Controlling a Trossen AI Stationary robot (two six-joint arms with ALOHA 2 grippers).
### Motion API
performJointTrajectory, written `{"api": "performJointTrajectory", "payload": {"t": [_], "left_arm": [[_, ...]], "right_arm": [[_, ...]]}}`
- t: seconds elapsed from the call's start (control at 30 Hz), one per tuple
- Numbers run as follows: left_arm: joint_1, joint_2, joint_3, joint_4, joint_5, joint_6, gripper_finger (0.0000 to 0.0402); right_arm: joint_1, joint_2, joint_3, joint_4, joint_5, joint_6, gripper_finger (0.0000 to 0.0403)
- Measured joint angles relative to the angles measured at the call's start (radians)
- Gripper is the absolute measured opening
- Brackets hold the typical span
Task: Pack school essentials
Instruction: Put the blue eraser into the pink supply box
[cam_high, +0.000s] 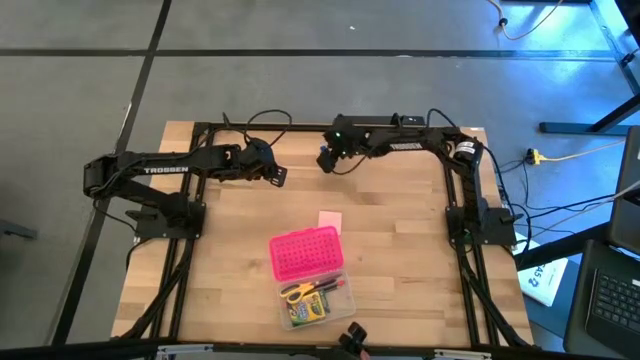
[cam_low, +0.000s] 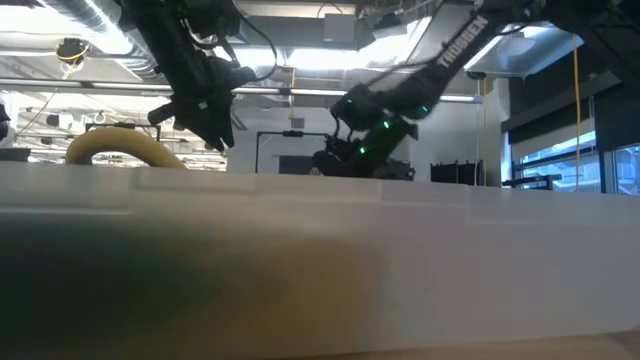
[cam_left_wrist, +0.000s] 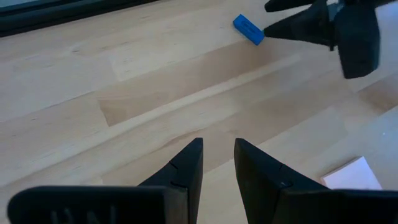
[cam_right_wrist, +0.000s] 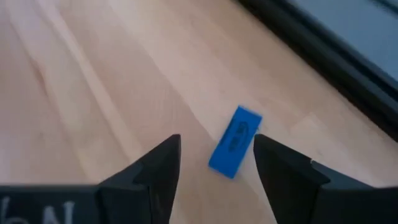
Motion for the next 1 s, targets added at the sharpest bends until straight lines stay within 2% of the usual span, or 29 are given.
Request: {"api": "performJointTrajectory", "payload": {"t": [0.13,0.23,0.37,0.5,0.67,1.0], "left_arm": [[0.000,0.000,0.000,0.000,0.000,0.000,0.0085],[0.000,0.000,0.000,0.000,0.000,0.000,0.0085],[0.000,0.000,0.000,0.000,0.000,0.000,0.0085],[0.000,0.000,0.000,0.000,0.000,0.000,0.0085],[0.000,0.000,0.000,0.000,0.000,0.000,0.0085],[0.000,0.000,0.000,-0.002,0.000,0.000,0.0085]], "right_arm": [[-0.016,-0.001,0.204,-0.303,-0.003,0.031,0.0204],[-0.035,-0.002,0.294,-0.406,-0.058,0.070,0.0204],[-0.050,0.024,0.344,-0.410,-0.166,0.169,0.0204],[-0.058,0.089,0.351,-0.427,-0.209,0.220,0.0204],[-0.071,0.142,0.351,-0.458,-0.208,0.227,0.0204],[-0.076,0.166,0.353,-0.449,-0.168,0.127,0.0204]]}}
